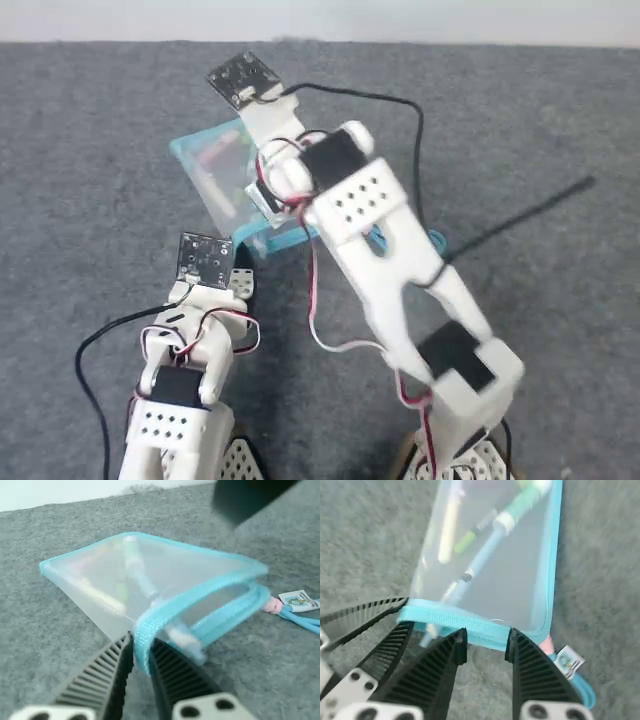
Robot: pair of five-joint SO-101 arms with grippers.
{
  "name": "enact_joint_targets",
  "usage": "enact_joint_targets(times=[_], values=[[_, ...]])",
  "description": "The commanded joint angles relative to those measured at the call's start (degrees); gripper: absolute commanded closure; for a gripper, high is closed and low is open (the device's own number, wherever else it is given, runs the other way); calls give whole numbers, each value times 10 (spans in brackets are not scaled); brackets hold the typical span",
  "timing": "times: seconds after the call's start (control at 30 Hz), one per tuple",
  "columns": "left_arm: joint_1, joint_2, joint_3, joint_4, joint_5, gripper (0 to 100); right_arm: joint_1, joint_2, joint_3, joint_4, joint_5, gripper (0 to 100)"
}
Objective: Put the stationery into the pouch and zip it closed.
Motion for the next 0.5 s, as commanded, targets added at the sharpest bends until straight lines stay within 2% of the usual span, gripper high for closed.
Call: enact_joint_targets(times=[0.0,0.1,0.27,0.37,0.47], values=[[0,-11,-32,-18,-10,988,15,-107,90,-53,40,898],[-1,-11,-32,-18,-10,988,27,-189,269,-139,63,898],[-1,-11,-32,-18,-10,988,28,-331,619,-352,72,897],[-1,-11,-34,-18,-10,988,30,-387,735,-425,73,897],[-2,-11,-34,-18,-10,988,32,-400,775,-443,73,897]])
